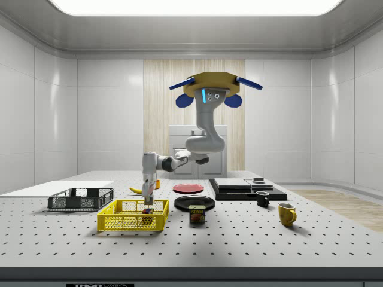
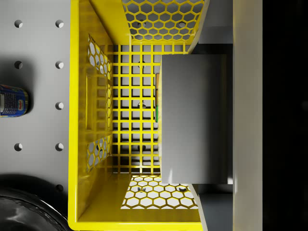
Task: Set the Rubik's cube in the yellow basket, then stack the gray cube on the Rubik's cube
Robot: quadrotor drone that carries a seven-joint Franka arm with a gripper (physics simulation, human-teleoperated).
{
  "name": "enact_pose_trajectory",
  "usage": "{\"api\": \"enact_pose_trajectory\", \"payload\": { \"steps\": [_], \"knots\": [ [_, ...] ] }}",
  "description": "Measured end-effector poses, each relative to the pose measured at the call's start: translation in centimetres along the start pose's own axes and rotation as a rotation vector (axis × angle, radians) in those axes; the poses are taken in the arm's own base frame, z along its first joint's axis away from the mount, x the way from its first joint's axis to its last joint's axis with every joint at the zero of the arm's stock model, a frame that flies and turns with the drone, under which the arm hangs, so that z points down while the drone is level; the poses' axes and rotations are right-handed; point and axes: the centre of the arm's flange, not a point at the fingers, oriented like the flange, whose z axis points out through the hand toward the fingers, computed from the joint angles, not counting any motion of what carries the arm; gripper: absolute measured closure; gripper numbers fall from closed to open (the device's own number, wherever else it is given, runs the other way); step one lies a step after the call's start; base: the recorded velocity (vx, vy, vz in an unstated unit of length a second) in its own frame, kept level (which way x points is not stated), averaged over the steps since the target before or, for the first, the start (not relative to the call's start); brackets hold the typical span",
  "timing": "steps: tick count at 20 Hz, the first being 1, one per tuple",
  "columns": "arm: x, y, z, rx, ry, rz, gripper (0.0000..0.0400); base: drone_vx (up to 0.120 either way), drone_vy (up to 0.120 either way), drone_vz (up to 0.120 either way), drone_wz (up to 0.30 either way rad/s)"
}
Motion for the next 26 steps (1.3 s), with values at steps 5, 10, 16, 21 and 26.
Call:
{"api": "enact_pose_trajectory", "payload": {
  "steps": [5,10,16,21,26],
  "knots": [
    [0.0,0.0,0.1,0.000,0.000,0.000,0.0150,0.000,0.032,0.000,0.000],
    [0.0,0.0,1.5,0.000,0.000,0.000,0.0150,0.000,0.000,0.000,0.000],
    [0.0,0.0,2.5,0.000,0.000,0.000,0.0150,0.000,0.000,0.000,0.000],
    [0.0,0.0,2.0,0.000,0.000,0.000,0.0047,0.000,0.000,0.000,0.000],
    [0.0,0.0,0.4,0.000,0.000,0.000,0.0013,0.000,0.000,0.000,0.000]
  ]
}}
